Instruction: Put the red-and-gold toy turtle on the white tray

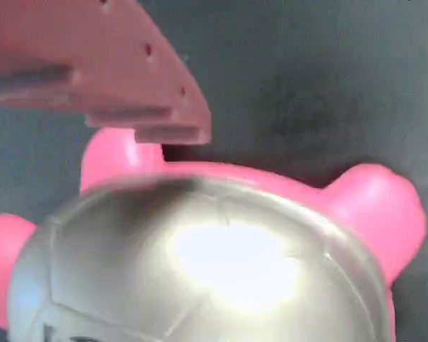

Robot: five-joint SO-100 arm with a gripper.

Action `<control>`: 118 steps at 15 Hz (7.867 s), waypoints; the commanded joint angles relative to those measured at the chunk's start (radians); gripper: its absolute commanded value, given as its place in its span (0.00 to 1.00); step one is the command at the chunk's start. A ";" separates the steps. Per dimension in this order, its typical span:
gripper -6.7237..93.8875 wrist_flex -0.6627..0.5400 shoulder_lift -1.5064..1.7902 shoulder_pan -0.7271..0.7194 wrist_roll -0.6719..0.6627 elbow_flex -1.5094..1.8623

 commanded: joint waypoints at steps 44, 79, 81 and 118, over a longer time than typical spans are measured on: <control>0.07 -0.057 0.862 0.753 -0.391 0.623; 0.63 -0.149 0.583 0.795 -0.385 0.566; 0.51 -0.163 0.621 0.785 -0.374 0.581; 0.07 -0.500 2.769 0.112 -0.370 2.649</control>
